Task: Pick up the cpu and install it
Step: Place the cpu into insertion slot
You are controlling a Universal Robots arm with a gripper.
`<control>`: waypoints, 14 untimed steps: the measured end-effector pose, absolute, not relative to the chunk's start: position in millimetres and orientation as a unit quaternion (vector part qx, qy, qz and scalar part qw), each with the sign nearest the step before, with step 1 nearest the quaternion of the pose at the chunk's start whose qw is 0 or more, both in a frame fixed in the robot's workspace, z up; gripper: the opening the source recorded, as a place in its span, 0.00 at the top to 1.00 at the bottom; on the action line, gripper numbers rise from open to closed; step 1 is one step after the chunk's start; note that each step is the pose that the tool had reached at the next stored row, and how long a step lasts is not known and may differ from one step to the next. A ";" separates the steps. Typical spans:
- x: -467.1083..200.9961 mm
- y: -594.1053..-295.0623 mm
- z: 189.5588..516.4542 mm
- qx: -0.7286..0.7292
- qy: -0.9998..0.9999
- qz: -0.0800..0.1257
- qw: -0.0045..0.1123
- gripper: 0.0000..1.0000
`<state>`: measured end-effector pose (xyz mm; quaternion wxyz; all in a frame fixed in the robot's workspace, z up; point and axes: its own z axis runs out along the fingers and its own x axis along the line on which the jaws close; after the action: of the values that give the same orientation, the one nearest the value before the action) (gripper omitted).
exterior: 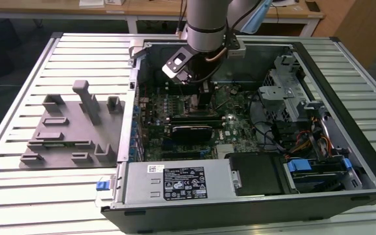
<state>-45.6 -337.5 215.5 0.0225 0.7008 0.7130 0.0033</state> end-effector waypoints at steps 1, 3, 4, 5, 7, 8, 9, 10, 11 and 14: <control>-45.6 -336.9 214.1 0.701 0.713 0.003 0.022 0.45; -45.5 -335.1 212.1 0.701 0.713 0.003 0.022 0.45; -45.5 -334.3 211.1 0.701 0.713 0.003 0.022 0.45; -45.6 -333.6 209.9 0.701 0.713 0.003 0.022 0.45; -45.5 -333.1 207.1 0.701 0.713 0.003 0.022 0.45; -45.5 -333.1 205.7 0.701 0.713 0.003 0.022 0.45; -45.5 -333.0 204.5 0.701 0.713 0.003 0.022 0.45; -45.5 -333.0 203.5 0.701 0.712 0.003 0.022 0.45; -45.5 -333.0 202.8 0.703 0.711 0.003 0.022 0.45; -45.5 -333.0 200.6 0.706 0.708 0.003 0.022 0.45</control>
<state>-45.5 -333.0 200.6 0.0219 0.7056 0.7082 0.0026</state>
